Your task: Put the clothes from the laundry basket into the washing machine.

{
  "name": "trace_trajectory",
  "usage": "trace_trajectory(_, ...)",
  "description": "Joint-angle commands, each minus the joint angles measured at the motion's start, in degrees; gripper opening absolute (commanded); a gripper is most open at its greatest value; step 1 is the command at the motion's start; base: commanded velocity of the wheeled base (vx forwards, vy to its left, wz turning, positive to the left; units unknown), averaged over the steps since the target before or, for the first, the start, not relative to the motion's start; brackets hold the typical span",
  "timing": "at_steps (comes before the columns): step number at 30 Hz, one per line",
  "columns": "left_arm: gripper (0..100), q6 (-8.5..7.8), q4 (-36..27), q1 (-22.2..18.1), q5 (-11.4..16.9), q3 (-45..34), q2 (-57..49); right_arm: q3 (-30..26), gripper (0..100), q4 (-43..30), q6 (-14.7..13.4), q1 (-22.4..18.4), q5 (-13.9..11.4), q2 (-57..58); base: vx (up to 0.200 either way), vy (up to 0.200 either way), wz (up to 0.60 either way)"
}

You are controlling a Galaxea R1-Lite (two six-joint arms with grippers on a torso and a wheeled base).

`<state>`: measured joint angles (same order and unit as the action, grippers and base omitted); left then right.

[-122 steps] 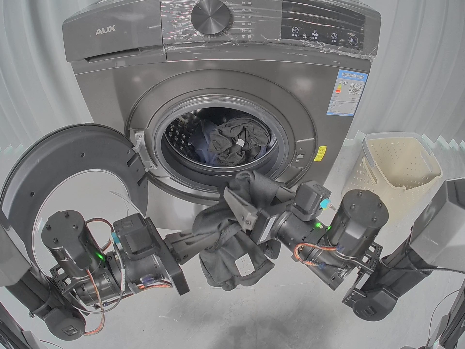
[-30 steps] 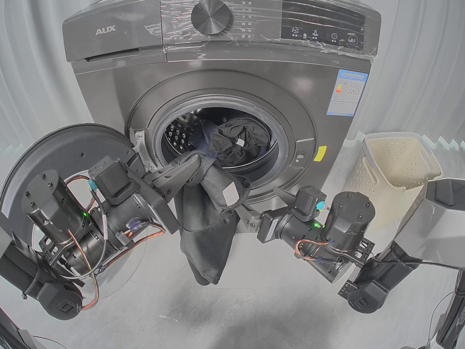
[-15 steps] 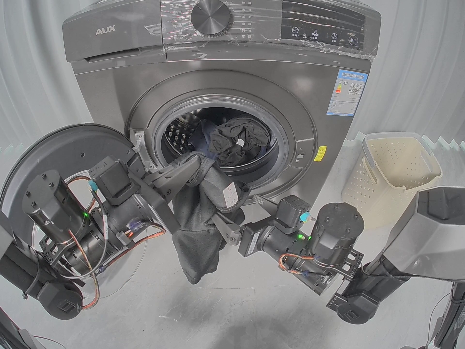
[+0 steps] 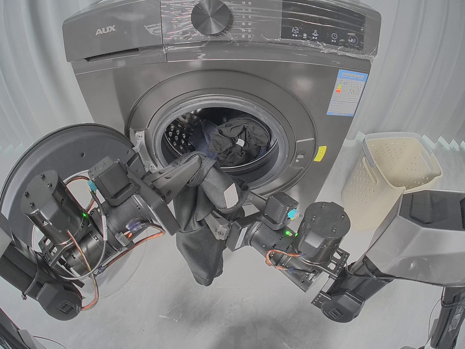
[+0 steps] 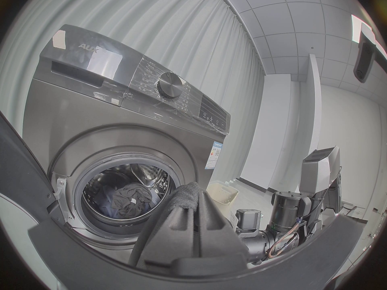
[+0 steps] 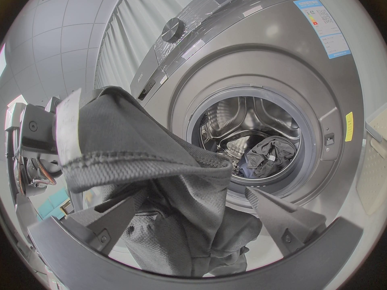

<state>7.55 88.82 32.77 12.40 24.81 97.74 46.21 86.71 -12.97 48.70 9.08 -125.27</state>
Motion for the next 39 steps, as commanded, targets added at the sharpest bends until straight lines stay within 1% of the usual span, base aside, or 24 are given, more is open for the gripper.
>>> trace_trajectory(1,0,0.10,0.04,-0.07,-0.01,0.07,0.08,0.72,100,0.30,-0.12,0.25,-0.03,-1.20,0.000,0.000,0.00)
trace_trajectory(3,0,0.10,0.04,-0.07,-0.01,0.07,0.17,0.81,100,1.00,-0.12,0.25,-0.03,-1.12,0.000,0.000,0.00)
trace_trajectory(4,0,0.10,0.04,-0.07,-0.01,0.15,0.34,0.81,0,1.35,-0.21,0.25,-0.03,-1.03,0.000,0.000,0.00)
trace_trajectory(11,0,0.19,0.04,-0.16,-0.09,-0.11,0.78,0.81,0,1.44,-0.30,0.34,-0.03,0.73,0.000,0.000,0.00)
trace_trajectory(13,0,0.54,0.04,-0.34,-0.09,-0.11,1.13,0.28,0,1.44,-0.30,0.34,0.06,1.70,0.000,0.000,0.00)
trace_trajectory(14,0,1.51,0.04,-0.60,-0.09,-0.02,1.57,-0.34,0,1.44,-0.30,0.43,0.06,3.01,0.000,0.000,0.00)
trace_trajectory(17,0,2.65,0.04,-0.78,-0.09,-0.02,1.75,-2.27,0,1.44,-0.30,0.43,0.06,5.48,0.000,0.000,0.00)
trace_trajectory(19,0,3.18,0.04,-0.95,0.08,-0.11,1.66,-3.41,0,1.44,-0.39,0.43,0.15,6.88,0.000,0.000,0.00)
trace_trajectory(21,0,3.26,0.04,-1.13,0.26,-0.20,1.66,-4.38,0,1.44,-0.39,0.43,0.15,8.11,0.000,0.000,0.00)
trace_trajectory(22,100,3.35,0.04,-1.13,0.35,-0.20,1.66,-4.82,0,1.44,-0.39,0.43,0.15,8.64,0.000,0.000,0.00)
trace_trajectory(24,100,3.44,0.04,-1.30,0.52,-0.20,1.57,-5.35,0,1.44,-0.39,0.43,0.15,9.34,0.000,0.000,0.00)
trace_trajectory(26,100,4.76,0.04,-1.83,0.96,0.42,1.75,-6.66,0,1.44,-0.39,0.43,0.23,10.49,0.000,0.000,0.00)
trace_trajectory(27,100,4.93,0.04,-1.83,0.96,0.50,1.75,-6.75,0,1.44,-0.39,0.43,0.23,10.66,0.000,0.000,0.00)
trace_trajectory(28,100,5.99,0.04,-2.01,0.79,0.59,2.01,-7.28,0,1.44,-0.39,0.43,0.32,11.10,0.000,0.000,0.00)
trace_trajectory(29,100,6.25,0.04,-2.18,0.70,0.59,2.28,-7.37,0,1.44,-0.39,0.34,0.32,11.28,0.000,0.000,0.00)
trace_trajectory(39,100,6.43,0.04,-2.80,0.61,-0.02,3.51,-7.28,0,1.44,-0.39,0.08,0.50,11.63,0.000,0.000,0.00)
